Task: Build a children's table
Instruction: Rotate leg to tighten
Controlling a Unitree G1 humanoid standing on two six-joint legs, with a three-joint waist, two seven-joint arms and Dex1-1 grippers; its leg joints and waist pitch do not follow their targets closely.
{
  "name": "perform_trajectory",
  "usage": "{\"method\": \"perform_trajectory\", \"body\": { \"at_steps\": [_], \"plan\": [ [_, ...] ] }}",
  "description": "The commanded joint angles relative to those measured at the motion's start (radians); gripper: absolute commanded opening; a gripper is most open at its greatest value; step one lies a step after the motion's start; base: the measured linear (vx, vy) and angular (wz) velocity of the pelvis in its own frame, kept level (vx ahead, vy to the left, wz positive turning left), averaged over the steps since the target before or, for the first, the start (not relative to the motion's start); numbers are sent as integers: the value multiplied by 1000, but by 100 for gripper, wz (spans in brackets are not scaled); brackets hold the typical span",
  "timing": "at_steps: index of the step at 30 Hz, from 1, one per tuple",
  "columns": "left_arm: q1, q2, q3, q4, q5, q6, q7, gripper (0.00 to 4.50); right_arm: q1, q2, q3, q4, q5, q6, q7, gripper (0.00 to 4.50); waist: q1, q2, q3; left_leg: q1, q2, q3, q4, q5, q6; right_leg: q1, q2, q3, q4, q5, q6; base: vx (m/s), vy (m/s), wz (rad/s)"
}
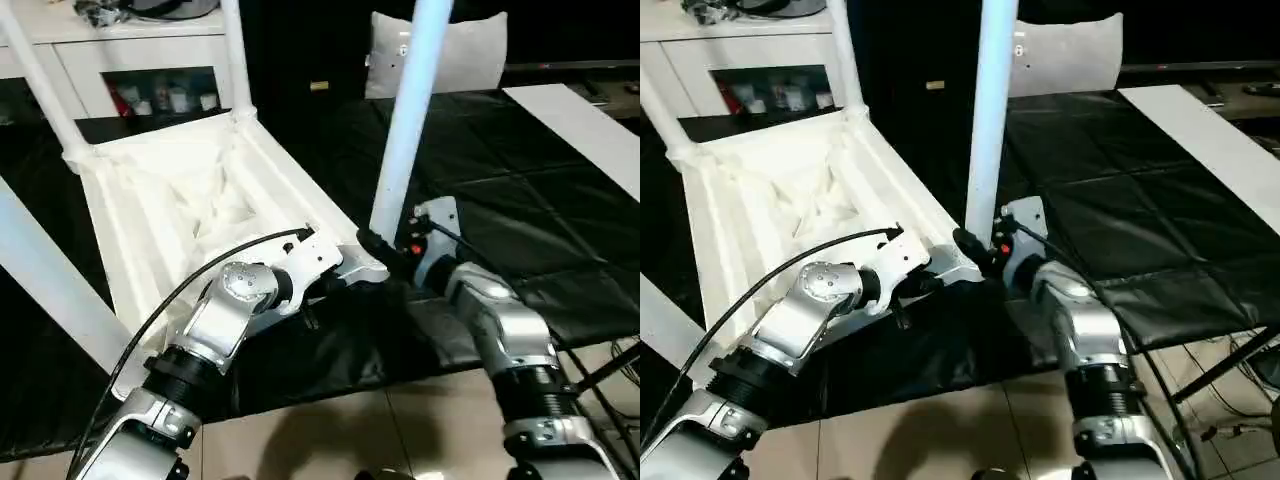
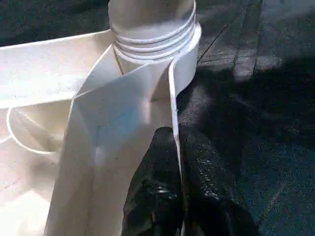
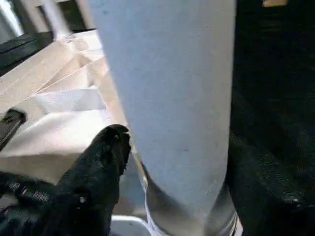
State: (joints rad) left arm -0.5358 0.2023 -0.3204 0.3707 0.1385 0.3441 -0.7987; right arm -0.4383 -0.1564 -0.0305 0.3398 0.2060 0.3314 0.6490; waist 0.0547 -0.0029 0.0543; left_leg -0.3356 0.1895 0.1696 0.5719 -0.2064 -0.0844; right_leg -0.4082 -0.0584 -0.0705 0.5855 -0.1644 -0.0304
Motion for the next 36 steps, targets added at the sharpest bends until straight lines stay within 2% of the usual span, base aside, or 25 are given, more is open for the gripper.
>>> {"method": "perform_trajectory", "body": {
  "at_steps": [1,2,4,6,9,12,16,20,21,22,25,27,29,32,34,36],
  "plan": [
    [-1,19,-31,-2,-4,-26,-39,0,17,-22,29,-37,54,-21,115,352,11,-7,-58,-12,32,-6,-56,-107,91,61,-79,49,-73,-271,-166,0,0,0],
    [3,35,-37,-5,-8,-41,-64,0,24,-47,23,-44,68,-27,159,360,10,-5,-57,-14,32,-5,-55,-108,95,59,-78,49,-71,-265,-170,0,0,0],
    [13,78,-54,-5,-13,-83,-131,0,36,-129,29,-54,74,-61,277,379,15,-3,-60,-14,33,-7,-54,-106,101,64,-79,47,-70,-254,-176,0,0,0],
    [15,87,-58,-1,-13,-101,-149,0,39,-148,32,-58,79,-61,305,389,16,-5,-58,-15,34,-6,-54,-108,109,63,-78,48,-70,-244,-178,0,0,0],
    [18,106,-66,3,-15,-127,-187,0,41,-186,36,-68,91,-56,367,416,19,-5,-58,-12,34,-6,-55,-126,99,61,-78,46,-73,-283,-173,0,0,0],
    [22,179,-109,-1,-37,-216,-343,0,42,-312,90,-83,107,-23,585,416,31,-5,-61,-9,36,-6,-53,-125,106,62,-78,47,-72,-280,-175,0,0,0],
    [11,213,-133,18,-35,-267,-402,0,29,-361,126,-60,112,-31,694,416,45,-3,-66,-10,40,-4,-50,-107,106,63,-79,45,-63,-236,-193,0,0,0],
    [2,237,-152,20,-39,-305,-468,0,5,-381,153,-13,92,-68,766,380,51,-3,-67,-10,41,-3,-48,-105,96,62,-80,45,-60,-228,-206,0,0,0],
    [0,251,-162,17,-42,-325,-508,0,-3,-385,166,-1,92,-71,793,380,56,-8,-67,-10,41,-3,-48,-102,94,63,-80,45,-58,-226,-206,0,0,0],
    [-1,264,-171,12,-51,-344,-548,0,-11,-390,179,3,98,-65,822,372,59,-6,-68,-9,41,-3,-48,-102,96,62,-81,45,-58,-233,-204,0,0,0],
    [-2,281,-186,-1,-65,-366,-605,0,-20,-387,205,2,109,-46,867,338,64,-8,-69,-9,42,-2,-47,-95,95,62,-81,47,-54,-221,-205,0,0,0],
    [-2,283,-190,-3,-64,-368,-611,0,-21,-383,208,3,109,-45,870,333,70,-6,-69,-7,45,-3,-47,-93,90,60,-81,47,-53,-219,-206,0,0,0],
    [-4,281,-192,0,-62,-374,-614,0,-24,-378,218,9,112,-42,883,303,74,-6,-69,-6,45,-2,-47,-99,85,59,-81,47,-53,-222,-207,0,0,0],
    [-8,275,-192,5,-62,-379,-617,0,-26,-376,234,20,108,-48,905,292,80,-6,-67,-6,44,-2,-47,-119,73,57,-83,48,-56,-255,-199,0,0,0],
    [-12,274,-191,13,-62,-385,-619,0,-27,-374,238,28,105,-53,910,261,81,-8,-66,-7,42,-3,-46,-129,65,59,-84,48,-60,-300,-180,0,0,0],
    [-15,275,-189,23,-61,-392,-622,0,-31,-367,238,40,100,-63,904,255,82,-6,-66,-8,41,-4,-46,-128,61,58,-83,48,-62,-324,-167,0,0,0]
  ]
}}
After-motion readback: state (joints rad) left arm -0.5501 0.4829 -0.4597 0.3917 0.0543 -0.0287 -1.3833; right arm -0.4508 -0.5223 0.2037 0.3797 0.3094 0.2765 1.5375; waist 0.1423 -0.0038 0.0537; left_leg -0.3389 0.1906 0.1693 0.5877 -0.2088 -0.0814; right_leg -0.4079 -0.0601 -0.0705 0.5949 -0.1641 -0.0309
